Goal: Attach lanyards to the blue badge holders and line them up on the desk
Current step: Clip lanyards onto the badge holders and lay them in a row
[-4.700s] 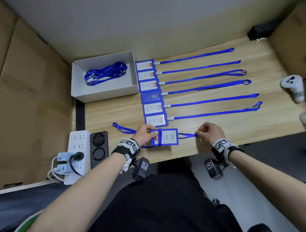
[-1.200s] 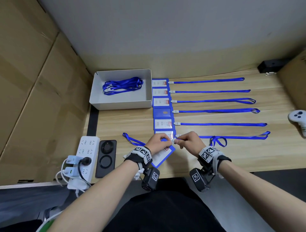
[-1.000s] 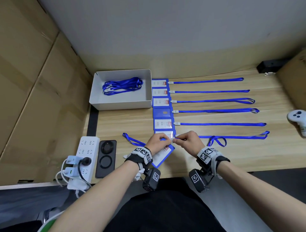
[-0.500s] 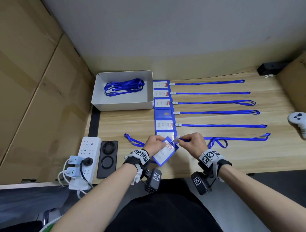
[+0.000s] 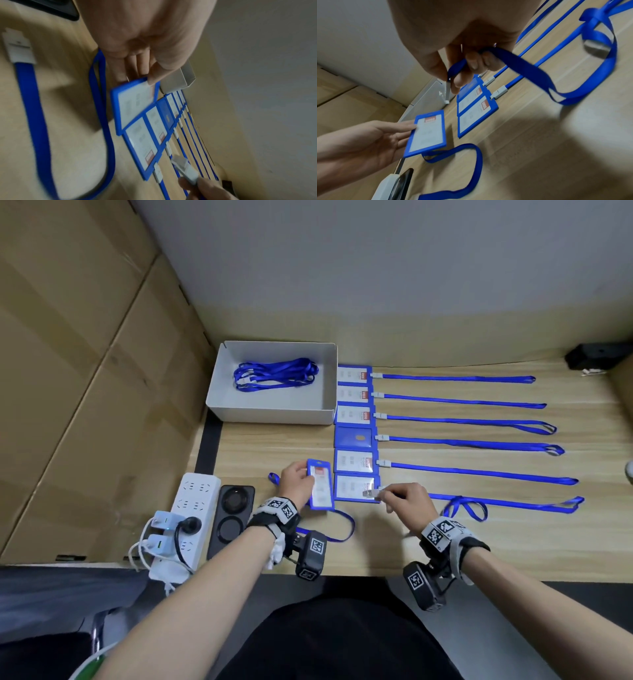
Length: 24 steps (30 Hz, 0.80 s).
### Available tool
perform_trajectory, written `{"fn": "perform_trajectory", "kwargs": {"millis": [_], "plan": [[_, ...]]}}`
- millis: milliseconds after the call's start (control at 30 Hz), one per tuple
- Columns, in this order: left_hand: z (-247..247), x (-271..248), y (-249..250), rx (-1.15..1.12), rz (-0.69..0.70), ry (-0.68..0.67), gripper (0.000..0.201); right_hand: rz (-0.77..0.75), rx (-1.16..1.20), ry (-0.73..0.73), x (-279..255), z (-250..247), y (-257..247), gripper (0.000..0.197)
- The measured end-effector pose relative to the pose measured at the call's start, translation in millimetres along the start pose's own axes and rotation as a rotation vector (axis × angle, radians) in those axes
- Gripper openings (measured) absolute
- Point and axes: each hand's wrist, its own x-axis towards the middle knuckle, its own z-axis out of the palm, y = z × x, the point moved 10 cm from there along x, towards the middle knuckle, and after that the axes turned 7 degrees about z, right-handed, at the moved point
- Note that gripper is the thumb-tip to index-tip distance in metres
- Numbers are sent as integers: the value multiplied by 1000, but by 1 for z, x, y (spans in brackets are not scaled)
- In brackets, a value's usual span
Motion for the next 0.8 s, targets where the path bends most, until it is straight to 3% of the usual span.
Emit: {"fn": "perform_trajectory", "kwargs": {"millis": [167, 333, 400, 500, 667, 800], "plan": [[-5, 10, 17, 192, 83, 80, 39, 17, 97, -57, 2, -9, -7, 22], [51, -24, 51, 203, 228, -193, 6, 15, 85, -124, 3, -8, -15, 17], [70, -37, 58, 254, 249, -284, 14, 5, 92, -133, 2, -10, -19, 19], [99, -52, 53, 196, 154, -450, 19, 2, 116, -140, -2, -19, -22, 25], [109, -65, 68, 150, 189, -442, 4, -11, 99, -166, -13, -33, -22, 20], [115, -79, 80, 77, 144, -512, 6, -34, 57, -179, -23, -47, -27, 18]]}}
